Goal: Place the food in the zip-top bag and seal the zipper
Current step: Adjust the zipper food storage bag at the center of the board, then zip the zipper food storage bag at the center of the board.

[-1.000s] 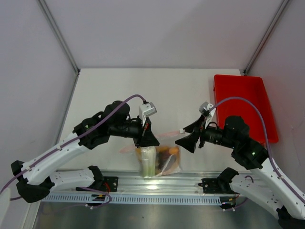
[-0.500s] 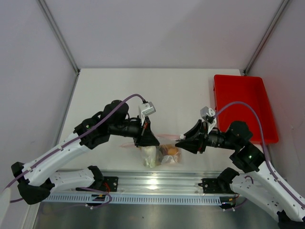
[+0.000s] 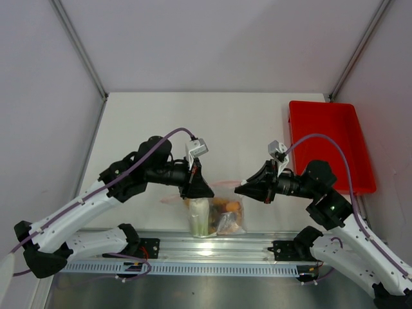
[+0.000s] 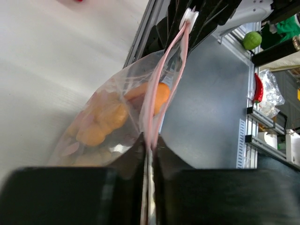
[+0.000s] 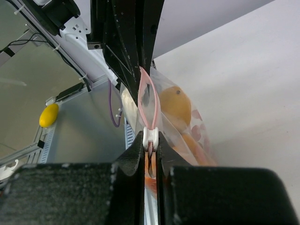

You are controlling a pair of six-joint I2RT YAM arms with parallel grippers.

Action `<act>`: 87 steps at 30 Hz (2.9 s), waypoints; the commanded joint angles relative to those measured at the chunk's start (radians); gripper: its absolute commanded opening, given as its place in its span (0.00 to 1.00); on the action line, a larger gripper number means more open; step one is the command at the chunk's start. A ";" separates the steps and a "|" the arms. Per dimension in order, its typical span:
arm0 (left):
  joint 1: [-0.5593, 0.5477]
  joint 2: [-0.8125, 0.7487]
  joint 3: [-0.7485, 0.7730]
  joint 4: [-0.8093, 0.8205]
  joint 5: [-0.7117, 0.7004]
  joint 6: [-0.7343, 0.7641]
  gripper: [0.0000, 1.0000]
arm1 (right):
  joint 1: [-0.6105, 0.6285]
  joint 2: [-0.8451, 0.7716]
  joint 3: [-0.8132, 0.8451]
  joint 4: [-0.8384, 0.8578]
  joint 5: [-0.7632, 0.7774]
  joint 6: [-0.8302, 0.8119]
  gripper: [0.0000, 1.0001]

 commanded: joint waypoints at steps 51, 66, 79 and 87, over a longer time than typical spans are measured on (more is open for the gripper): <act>-0.034 0.137 0.101 0.164 0.128 -0.003 0.01 | -0.022 0.101 -0.006 0.167 -0.082 0.091 0.00; -0.015 0.169 0.188 0.243 0.092 -0.046 0.69 | -0.019 0.038 -0.033 0.203 -0.028 0.194 0.00; -0.038 0.187 0.145 0.420 0.057 -0.005 0.63 | -0.015 0.039 -0.017 0.233 -0.017 0.275 0.00; -0.046 0.219 0.162 0.382 0.048 0.012 0.43 | -0.012 0.039 0.000 0.210 0.009 0.278 0.00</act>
